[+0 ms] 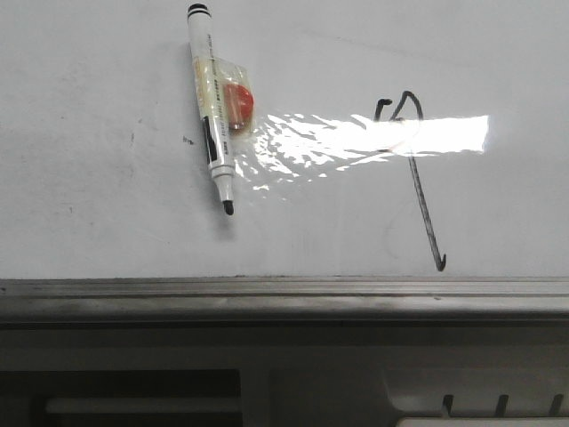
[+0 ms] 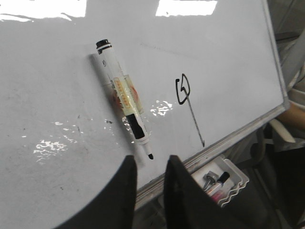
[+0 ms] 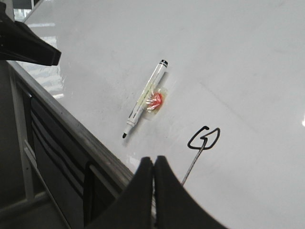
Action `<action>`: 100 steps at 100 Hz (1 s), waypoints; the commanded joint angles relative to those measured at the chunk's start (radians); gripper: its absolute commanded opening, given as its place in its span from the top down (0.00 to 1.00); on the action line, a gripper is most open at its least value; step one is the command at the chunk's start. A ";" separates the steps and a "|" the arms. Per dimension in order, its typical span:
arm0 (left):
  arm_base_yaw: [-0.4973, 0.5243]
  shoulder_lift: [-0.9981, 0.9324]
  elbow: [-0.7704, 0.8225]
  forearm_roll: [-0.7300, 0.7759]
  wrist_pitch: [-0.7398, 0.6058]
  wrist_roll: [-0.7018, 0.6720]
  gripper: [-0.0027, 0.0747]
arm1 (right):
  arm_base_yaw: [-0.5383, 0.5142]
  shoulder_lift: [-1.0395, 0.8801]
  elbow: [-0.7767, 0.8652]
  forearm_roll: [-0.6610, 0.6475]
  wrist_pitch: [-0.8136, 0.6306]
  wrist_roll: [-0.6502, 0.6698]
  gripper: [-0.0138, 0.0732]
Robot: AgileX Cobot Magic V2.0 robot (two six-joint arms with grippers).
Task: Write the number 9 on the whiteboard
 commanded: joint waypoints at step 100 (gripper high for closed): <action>0.317 -0.323 0.257 0.833 -0.013 -0.369 0.99 | -0.005 -0.037 -0.019 0.025 -0.055 0.000 0.92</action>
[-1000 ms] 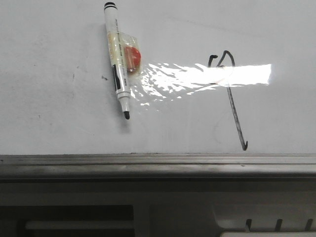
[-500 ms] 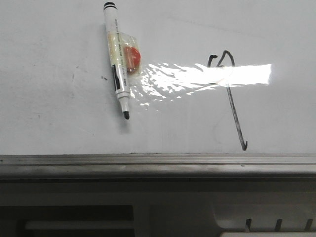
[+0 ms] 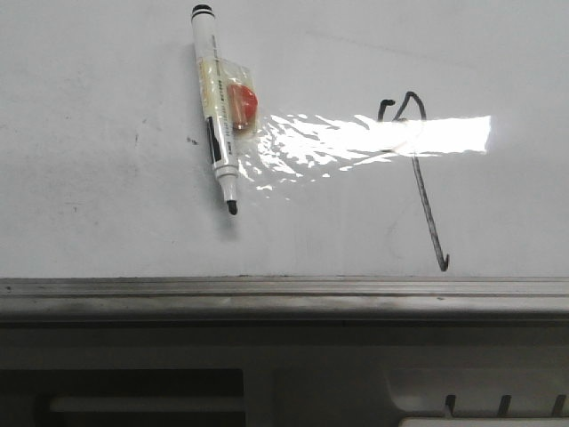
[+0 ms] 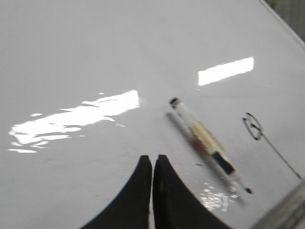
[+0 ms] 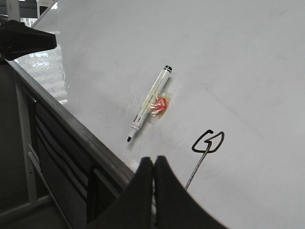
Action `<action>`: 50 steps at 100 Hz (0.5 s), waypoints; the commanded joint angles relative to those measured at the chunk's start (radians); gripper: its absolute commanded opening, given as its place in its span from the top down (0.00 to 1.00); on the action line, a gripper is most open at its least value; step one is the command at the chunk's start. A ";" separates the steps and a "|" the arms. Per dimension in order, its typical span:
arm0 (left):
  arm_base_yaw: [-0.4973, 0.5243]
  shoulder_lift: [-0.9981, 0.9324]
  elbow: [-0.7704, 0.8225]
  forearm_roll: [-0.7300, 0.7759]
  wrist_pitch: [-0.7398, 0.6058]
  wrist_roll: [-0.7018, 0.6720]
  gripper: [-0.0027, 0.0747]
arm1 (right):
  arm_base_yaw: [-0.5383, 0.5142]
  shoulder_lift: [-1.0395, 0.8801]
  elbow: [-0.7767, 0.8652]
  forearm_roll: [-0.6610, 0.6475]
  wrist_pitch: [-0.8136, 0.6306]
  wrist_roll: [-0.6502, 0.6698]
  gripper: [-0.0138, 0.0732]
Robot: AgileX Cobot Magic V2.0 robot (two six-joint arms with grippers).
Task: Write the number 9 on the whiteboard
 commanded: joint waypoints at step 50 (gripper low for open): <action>0.733 -0.069 0.188 0.963 0.408 -1.103 0.99 | -0.005 -0.013 -0.024 0.020 -0.066 0.000 0.92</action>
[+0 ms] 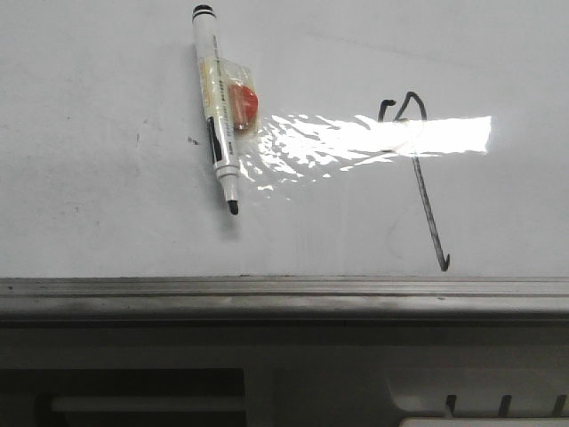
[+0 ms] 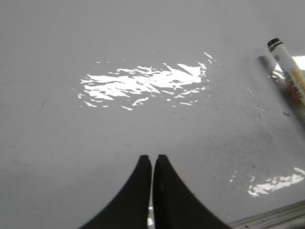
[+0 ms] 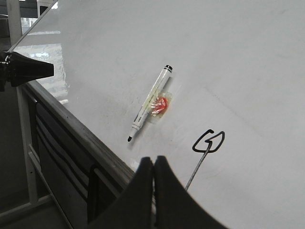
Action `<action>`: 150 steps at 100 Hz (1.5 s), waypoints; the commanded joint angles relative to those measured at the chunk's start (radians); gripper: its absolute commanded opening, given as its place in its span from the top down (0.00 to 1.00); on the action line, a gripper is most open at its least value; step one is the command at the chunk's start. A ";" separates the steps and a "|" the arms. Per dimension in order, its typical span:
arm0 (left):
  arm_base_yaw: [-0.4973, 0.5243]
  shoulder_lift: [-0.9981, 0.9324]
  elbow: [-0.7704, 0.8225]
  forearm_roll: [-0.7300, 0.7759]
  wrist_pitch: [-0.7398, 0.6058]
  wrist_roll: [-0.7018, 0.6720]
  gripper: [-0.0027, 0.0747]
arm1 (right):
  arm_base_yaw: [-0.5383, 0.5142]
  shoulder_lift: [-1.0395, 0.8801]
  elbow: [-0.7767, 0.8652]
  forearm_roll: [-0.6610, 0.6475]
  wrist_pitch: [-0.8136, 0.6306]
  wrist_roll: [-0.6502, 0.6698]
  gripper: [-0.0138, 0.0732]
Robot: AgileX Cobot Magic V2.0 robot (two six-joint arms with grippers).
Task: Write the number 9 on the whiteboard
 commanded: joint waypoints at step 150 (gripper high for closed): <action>0.091 0.007 0.040 0.411 0.251 -0.353 0.99 | -0.439 -0.013 0.274 -0.803 -0.410 0.978 0.92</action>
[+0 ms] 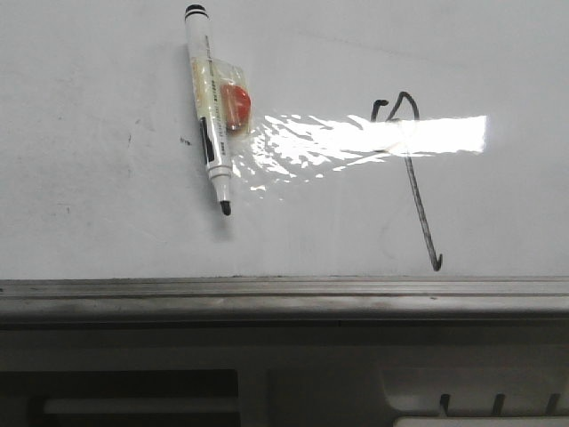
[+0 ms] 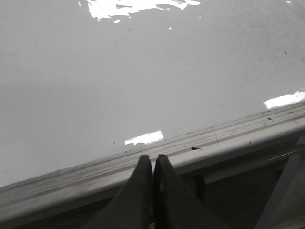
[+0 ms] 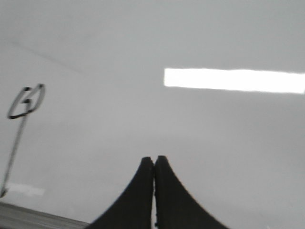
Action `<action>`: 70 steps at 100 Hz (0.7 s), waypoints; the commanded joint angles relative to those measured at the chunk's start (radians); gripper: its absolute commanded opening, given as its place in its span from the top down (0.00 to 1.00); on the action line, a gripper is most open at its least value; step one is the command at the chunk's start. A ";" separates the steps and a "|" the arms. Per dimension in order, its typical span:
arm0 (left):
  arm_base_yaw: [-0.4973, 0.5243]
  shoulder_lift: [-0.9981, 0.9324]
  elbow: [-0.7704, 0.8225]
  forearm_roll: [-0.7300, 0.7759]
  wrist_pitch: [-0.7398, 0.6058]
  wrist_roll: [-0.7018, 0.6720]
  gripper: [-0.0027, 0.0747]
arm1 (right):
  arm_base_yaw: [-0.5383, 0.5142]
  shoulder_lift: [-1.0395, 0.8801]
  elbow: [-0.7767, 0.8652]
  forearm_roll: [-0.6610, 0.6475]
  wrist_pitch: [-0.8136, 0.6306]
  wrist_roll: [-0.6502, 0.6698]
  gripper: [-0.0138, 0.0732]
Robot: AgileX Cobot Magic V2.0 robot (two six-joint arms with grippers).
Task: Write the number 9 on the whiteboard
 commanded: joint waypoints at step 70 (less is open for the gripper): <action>0.002 0.008 0.040 -0.001 -0.074 -0.008 0.99 | -0.161 -0.013 0.064 -0.156 0.162 0.216 0.92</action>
